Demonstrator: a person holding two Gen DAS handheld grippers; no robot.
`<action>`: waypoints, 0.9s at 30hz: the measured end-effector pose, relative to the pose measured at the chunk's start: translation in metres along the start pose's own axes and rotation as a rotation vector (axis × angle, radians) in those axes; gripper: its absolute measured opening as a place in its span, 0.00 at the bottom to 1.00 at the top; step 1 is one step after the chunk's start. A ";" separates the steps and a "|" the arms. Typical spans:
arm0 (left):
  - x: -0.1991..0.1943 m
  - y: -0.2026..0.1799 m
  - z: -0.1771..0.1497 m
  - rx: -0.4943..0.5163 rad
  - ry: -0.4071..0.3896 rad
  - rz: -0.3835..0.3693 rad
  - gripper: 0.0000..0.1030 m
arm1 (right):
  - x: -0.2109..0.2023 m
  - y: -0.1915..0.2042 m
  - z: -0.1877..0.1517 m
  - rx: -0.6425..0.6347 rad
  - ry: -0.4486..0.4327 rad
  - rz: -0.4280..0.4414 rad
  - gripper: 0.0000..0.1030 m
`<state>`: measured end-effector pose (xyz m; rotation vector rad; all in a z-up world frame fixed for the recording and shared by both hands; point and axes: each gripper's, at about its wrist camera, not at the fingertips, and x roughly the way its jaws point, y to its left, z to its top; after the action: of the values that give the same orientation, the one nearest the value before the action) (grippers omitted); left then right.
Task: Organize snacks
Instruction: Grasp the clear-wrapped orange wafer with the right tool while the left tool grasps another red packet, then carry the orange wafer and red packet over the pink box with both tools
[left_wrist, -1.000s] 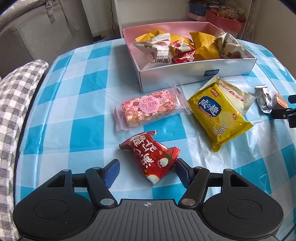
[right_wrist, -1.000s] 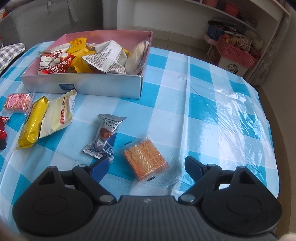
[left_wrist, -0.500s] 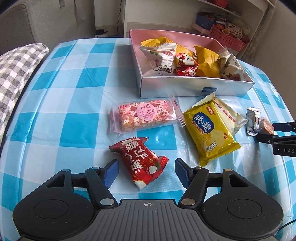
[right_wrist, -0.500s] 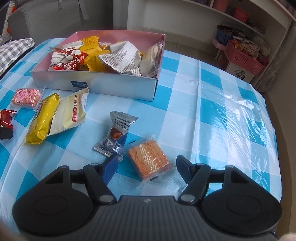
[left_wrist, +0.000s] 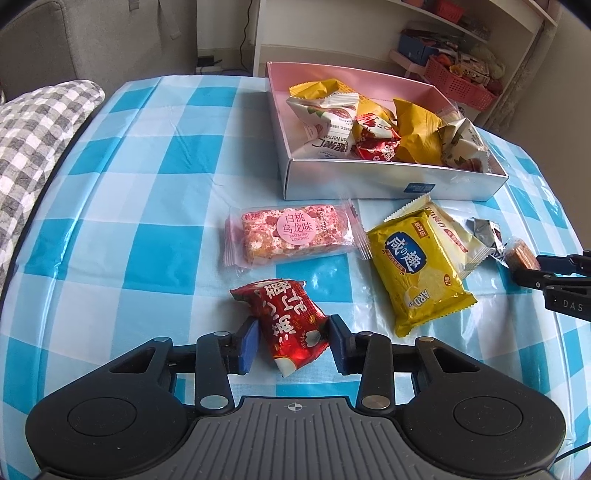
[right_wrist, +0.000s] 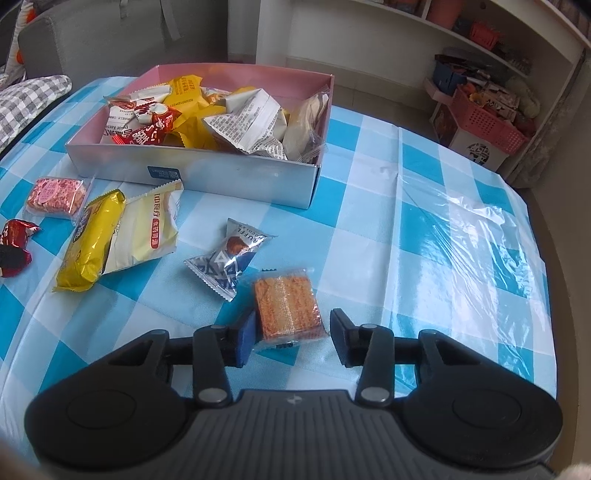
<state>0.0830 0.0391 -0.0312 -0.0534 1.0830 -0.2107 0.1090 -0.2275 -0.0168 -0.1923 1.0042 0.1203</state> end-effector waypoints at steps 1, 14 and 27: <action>-0.001 0.000 0.000 0.000 -0.001 -0.003 0.35 | -0.001 0.000 0.001 0.002 0.000 0.000 0.37; -0.023 -0.002 0.010 0.001 -0.045 -0.040 0.34 | -0.016 -0.013 0.009 0.083 -0.040 0.014 0.37; -0.042 -0.009 0.037 -0.030 -0.152 -0.048 0.34 | -0.030 -0.008 0.032 0.169 -0.119 0.096 0.37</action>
<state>0.0957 0.0367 0.0241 -0.1205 0.9340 -0.2298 0.1209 -0.2285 0.0266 0.0171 0.9002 0.1319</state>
